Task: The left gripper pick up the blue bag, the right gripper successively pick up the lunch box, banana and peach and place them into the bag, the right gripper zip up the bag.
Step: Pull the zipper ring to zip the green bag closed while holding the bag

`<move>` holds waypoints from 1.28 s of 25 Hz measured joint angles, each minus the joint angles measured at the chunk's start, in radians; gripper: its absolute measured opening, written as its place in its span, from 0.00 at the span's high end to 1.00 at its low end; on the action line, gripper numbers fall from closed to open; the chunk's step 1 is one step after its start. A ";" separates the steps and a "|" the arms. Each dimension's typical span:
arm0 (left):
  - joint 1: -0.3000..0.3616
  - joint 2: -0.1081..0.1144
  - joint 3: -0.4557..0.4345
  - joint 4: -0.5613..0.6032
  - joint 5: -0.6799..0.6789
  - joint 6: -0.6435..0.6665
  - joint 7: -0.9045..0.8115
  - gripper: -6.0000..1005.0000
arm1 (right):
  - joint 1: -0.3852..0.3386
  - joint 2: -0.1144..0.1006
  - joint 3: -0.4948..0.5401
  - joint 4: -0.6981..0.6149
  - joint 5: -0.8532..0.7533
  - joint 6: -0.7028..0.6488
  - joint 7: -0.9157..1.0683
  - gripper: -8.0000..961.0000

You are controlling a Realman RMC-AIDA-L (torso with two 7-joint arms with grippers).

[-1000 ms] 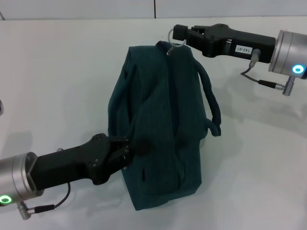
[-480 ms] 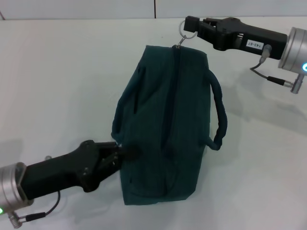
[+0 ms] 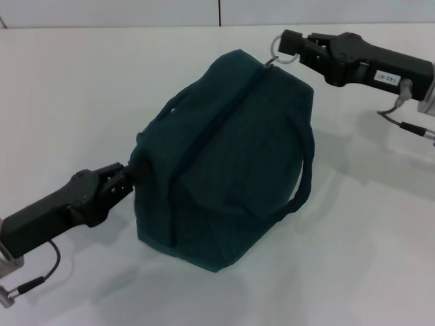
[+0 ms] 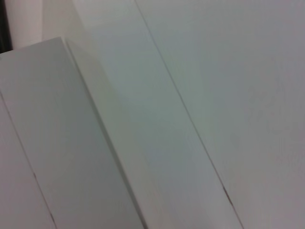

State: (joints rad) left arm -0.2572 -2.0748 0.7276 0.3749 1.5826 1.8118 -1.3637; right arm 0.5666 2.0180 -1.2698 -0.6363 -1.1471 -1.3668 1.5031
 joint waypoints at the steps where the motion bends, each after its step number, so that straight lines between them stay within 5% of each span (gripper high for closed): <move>1: -0.004 -0.001 -0.003 0.000 0.000 -0.002 0.000 0.89 | -0.004 -0.001 0.004 0.000 0.000 0.000 0.000 0.98; 17: -0.041 -0.001 -0.092 -0.013 -0.115 -0.016 -0.131 0.60 | -0.034 -0.009 0.037 0.006 -0.002 -0.030 -0.006 0.98; 23: -0.208 0.051 -0.079 0.008 -0.066 -0.118 -0.339 0.37 | -0.045 -0.010 0.038 0.008 -0.001 -0.057 -0.014 0.98; 26: -0.299 0.067 -0.079 0.014 0.025 -0.169 -0.402 0.16 | -0.046 -0.010 0.047 0.013 -0.001 -0.064 -0.019 0.98; 32: -0.453 0.083 -0.079 0.102 0.250 -0.187 -0.582 0.13 | -0.042 -0.009 0.050 0.014 -0.001 -0.071 -0.023 0.98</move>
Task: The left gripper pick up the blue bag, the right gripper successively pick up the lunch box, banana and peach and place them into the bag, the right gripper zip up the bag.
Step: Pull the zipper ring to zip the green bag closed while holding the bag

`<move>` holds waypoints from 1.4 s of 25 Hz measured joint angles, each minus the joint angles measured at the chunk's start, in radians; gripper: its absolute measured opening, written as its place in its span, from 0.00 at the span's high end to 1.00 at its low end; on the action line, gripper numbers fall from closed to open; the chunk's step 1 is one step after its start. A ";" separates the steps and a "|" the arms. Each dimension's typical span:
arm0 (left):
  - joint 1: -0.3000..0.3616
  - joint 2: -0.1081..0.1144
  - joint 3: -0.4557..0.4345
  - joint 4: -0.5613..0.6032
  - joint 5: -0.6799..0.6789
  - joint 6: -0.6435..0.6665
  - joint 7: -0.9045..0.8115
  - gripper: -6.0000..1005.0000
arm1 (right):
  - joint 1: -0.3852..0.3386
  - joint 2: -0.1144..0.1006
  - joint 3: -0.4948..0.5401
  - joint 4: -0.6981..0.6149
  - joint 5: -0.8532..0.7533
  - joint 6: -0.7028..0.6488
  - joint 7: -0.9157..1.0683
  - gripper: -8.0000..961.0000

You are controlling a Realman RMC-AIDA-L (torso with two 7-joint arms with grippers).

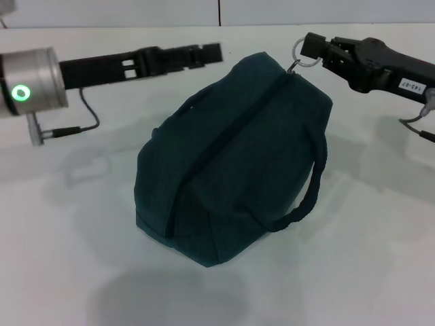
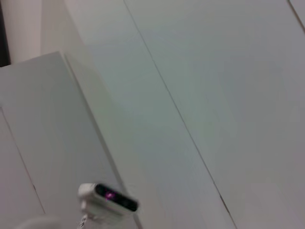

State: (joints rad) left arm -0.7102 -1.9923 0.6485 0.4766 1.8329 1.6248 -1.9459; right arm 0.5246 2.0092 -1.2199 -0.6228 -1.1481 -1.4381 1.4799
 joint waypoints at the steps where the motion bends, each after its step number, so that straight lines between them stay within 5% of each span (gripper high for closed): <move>1: -0.013 -0.001 0.005 0.012 0.020 0.001 -0.026 0.13 | 0.000 0.000 0.000 0.000 0.000 -0.001 -0.003 0.98; 7: -0.043 -0.021 0.107 0.061 0.042 -0.006 -0.097 0.13 | -0.003 0.002 0.002 0.001 0.001 -0.010 -0.010 0.98; 21: -0.037 -0.041 0.105 0.063 0.062 -0.046 -0.138 0.14 | -0.003 0.001 0.002 0.002 0.001 -0.025 -0.012 0.98; 24: -0.034 -0.043 0.101 0.063 0.059 -0.046 -0.151 0.33 | -0.003 0.001 0.002 0.003 0.000 -0.027 -0.012 0.98; 35: -0.031 -0.059 0.106 0.063 0.057 -0.041 -0.145 0.76 | -0.007 0.002 0.038 0.048 0.001 -0.051 -0.013 0.98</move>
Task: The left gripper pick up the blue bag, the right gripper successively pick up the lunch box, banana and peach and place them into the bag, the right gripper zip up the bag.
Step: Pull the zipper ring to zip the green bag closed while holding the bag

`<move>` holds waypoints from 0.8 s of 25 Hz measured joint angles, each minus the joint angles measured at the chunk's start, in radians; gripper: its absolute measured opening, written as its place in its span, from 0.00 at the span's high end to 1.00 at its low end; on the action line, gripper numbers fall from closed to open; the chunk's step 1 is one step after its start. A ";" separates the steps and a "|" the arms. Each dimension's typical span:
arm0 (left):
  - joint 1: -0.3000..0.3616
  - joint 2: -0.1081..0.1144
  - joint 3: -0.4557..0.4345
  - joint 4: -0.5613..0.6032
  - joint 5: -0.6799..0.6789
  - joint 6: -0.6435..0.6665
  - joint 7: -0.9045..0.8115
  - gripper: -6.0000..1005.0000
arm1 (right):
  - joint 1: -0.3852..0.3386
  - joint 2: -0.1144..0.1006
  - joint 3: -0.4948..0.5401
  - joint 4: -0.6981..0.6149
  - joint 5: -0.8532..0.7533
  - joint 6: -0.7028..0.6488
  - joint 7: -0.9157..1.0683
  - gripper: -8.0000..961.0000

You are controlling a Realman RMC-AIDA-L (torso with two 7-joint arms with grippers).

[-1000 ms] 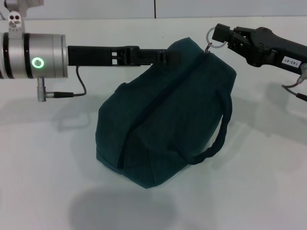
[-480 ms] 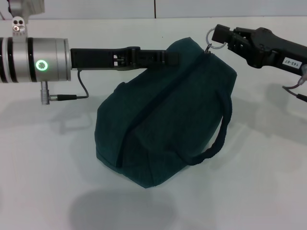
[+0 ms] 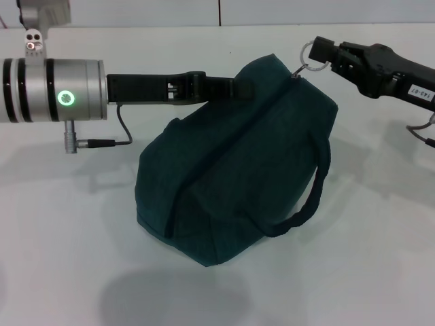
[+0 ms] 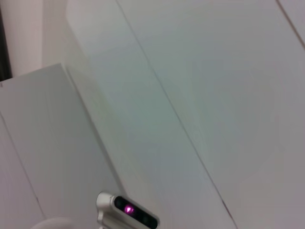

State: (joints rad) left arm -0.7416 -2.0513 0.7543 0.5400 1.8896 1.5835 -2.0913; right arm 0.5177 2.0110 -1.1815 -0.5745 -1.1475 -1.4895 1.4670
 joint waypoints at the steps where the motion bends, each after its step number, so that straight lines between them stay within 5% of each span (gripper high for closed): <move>1: 0.000 -0.001 0.000 0.000 0.000 0.000 0.000 0.77 | -0.001 0.000 0.004 0.003 0.000 -0.002 0.000 0.98; 20: 0.033 -0.033 0.007 -0.008 -0.069 0.081 0.110 0.95 | -0.001 0.003 0.040 0.209 0.077 -0.040 0.094 0.95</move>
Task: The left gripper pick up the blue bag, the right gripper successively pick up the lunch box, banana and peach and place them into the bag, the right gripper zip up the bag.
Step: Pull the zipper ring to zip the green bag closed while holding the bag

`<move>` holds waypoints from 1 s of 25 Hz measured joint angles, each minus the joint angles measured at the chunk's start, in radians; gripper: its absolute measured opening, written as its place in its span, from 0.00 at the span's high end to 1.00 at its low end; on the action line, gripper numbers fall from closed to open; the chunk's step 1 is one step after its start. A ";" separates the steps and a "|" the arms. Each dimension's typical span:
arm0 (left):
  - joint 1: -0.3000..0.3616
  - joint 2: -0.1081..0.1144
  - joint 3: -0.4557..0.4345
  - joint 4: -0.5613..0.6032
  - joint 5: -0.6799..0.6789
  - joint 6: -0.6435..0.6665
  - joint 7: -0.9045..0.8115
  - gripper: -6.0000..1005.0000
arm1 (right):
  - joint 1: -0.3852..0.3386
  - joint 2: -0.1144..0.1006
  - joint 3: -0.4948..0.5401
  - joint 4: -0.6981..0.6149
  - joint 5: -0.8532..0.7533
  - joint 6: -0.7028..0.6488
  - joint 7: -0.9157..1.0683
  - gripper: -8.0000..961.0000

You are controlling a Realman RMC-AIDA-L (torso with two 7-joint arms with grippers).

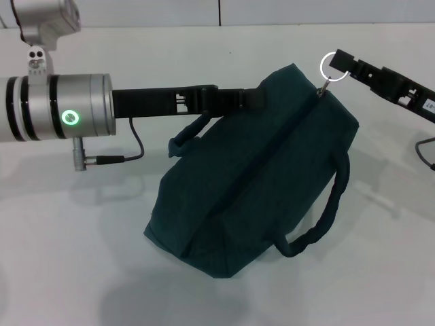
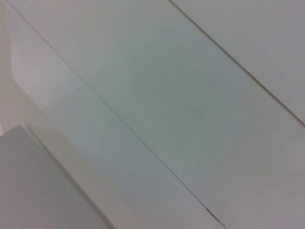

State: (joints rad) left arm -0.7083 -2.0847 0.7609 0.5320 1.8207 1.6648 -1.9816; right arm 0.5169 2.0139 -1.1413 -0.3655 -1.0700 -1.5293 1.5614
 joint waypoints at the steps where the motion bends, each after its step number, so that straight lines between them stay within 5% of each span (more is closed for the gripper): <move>1: 0.001 0.000 0.000 0.000 -0.001 0.002 0.000 0.95 | -0.003 0.000 0.000 0.004 0.001 0.000 0.000 0.95; 25: 0.012 -0.002 0.014 -0.001 -0.048 0.056 0.021 0.94 | -0.022 -0.002 0.009 0.107 0.037 0.129 0.025 0.92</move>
State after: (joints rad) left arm -0.6961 -2.0862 0.7746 0.5306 1.7724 1.7207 -1.9610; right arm 0.4952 2.0116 -1.1325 -0.2581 -1.0326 -1.4002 1.5867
